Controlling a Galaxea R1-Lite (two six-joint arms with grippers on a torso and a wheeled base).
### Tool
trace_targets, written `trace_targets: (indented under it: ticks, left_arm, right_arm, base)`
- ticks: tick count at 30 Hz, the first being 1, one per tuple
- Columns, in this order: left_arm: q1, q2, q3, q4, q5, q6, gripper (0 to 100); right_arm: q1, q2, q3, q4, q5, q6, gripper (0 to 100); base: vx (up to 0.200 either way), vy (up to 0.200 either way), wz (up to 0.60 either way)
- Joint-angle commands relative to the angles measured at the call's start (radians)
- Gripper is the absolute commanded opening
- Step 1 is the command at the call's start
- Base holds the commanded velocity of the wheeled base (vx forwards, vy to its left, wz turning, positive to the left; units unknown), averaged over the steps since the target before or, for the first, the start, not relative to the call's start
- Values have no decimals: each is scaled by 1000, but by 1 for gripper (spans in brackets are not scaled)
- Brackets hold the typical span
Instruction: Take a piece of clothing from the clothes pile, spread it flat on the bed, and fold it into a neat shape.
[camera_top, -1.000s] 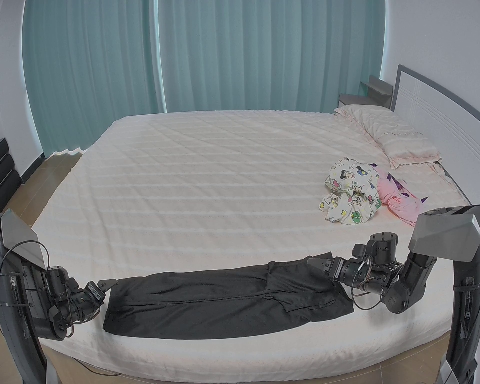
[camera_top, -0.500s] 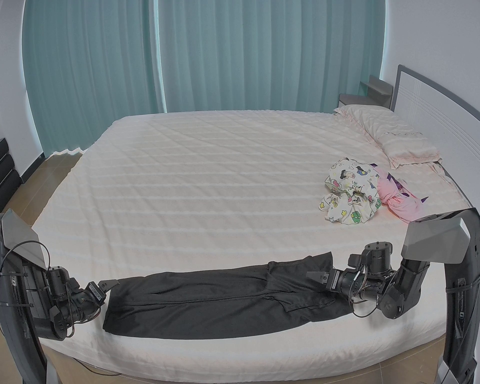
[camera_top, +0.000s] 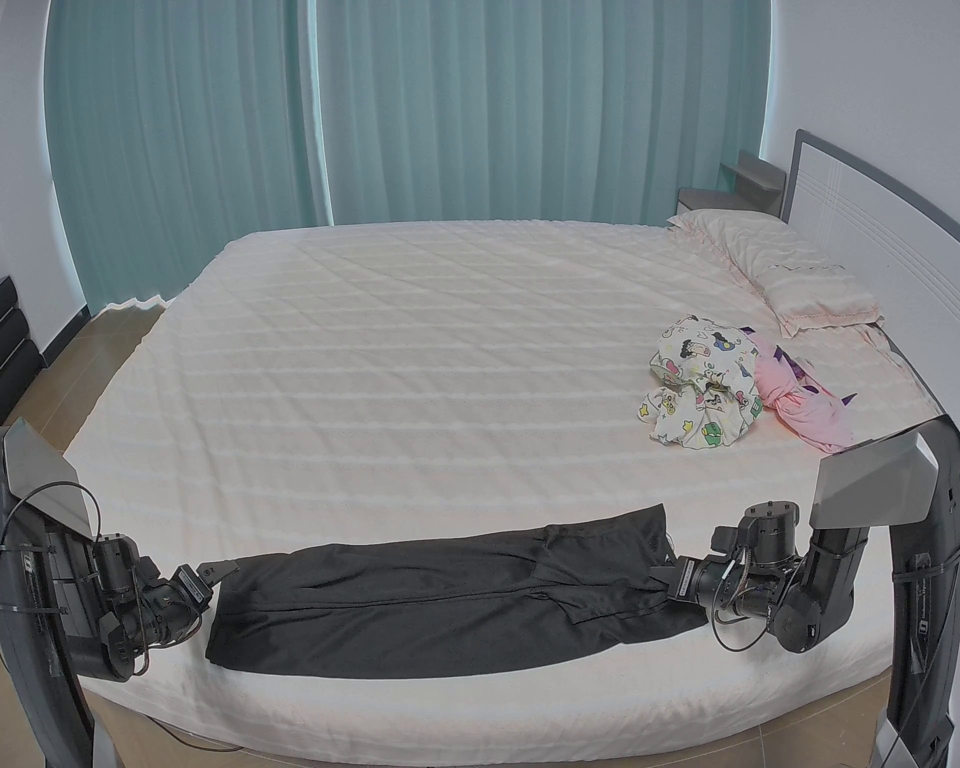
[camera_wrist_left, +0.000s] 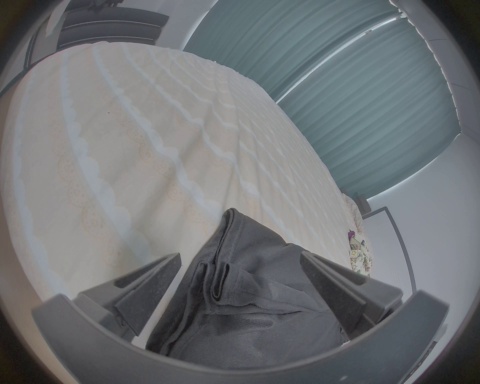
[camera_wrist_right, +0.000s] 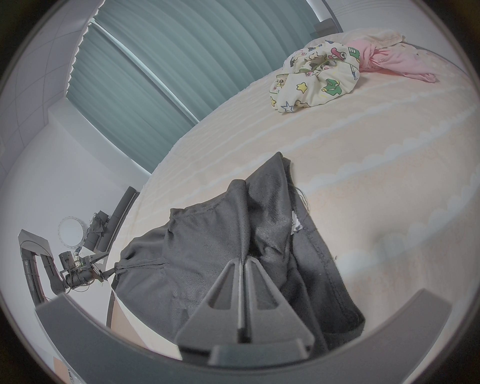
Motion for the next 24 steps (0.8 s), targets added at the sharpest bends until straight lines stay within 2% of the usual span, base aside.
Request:
trace_targets:
  ticks: [1,3,4,10,15,19,22,23,24]
  left_arm:
    - [1,2,0,-13,1,0,100]
    - [0,2,0,-13,0,0,100]
    - [0,2,0,-13,0,0,100]
    - [1,2,0,-13,0,0,100]
    - [0,0,1,-13,1,-2,100]
    - [-3,-1,4,-13,1,-2,100]
    - [-3,-1,6,-13,1,-2,100]
    - [-3,-1,6,-13,1,-2,100]
    - [-5,-1,4,-13,3,0,100]
  right_arm:
    - [0,7,3,0,1,0,0]
    - [0,7,2,0,1,-2,0]
    - [0,7,2,0,1,-2,100]
    - [-8,-26,12,-5,-7,0,100]
    - [-11,-129,49,-3,-7,29,100]
    - [28,-184,64,6,-10,141,100]
    - [67,-178,52,17,-13,219,100]
    - [67,-178,52,17,-13,219,100]
    - [101,-181,54,32,-26,276,100]
  base:
    - [0,0,0]
    - [0,0,0]
    - [0,0,0]
    - [0,0,0]
    - [0,0,0]
    - [0,0,0]
    - [-200,0,0]
    - [-200,0,0]
    - [-200,0,0]
